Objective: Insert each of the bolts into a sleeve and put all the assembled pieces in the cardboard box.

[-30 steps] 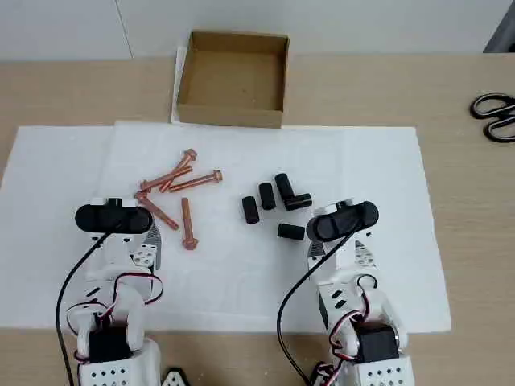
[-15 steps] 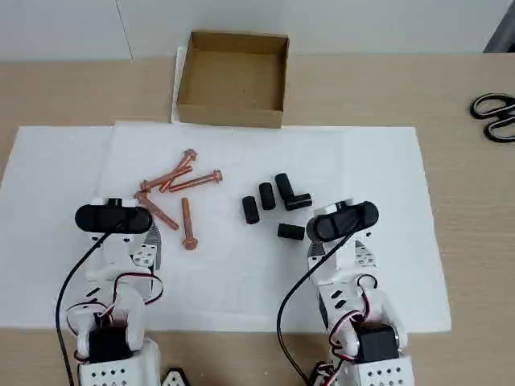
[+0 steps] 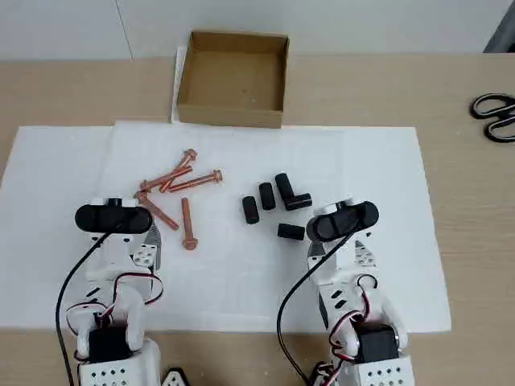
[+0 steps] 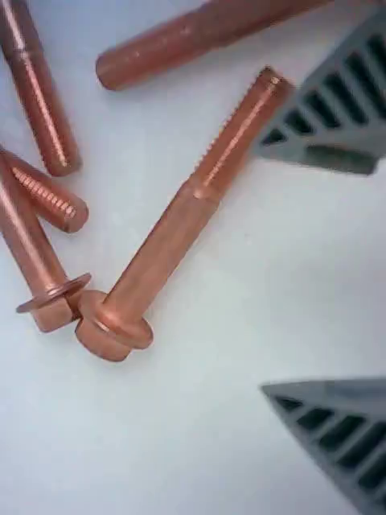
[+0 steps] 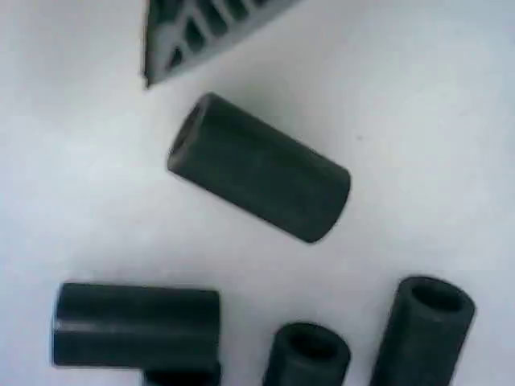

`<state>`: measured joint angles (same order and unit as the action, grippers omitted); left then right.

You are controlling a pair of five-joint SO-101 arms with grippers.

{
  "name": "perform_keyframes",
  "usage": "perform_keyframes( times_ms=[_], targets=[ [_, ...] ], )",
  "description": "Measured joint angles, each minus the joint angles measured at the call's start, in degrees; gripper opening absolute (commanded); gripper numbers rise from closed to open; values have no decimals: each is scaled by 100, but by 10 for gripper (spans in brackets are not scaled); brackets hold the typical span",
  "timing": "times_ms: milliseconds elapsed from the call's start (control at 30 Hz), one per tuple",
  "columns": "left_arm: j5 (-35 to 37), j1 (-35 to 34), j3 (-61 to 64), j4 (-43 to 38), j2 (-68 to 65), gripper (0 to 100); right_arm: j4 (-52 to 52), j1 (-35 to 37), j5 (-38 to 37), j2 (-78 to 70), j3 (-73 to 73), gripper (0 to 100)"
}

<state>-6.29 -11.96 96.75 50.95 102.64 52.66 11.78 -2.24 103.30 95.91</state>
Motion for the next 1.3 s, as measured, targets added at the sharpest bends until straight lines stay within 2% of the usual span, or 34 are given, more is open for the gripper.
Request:
perform_keyframes(
  times_ms=[1167, 1300],
  targets=[
    [0, 0, 0, 0, 0, 168, 0, 9, 0, 0, 0, 137],
    [0, 290, 0, 0, 0, 168, 0, 9, 0, 0, 0, 137]
  ],
)
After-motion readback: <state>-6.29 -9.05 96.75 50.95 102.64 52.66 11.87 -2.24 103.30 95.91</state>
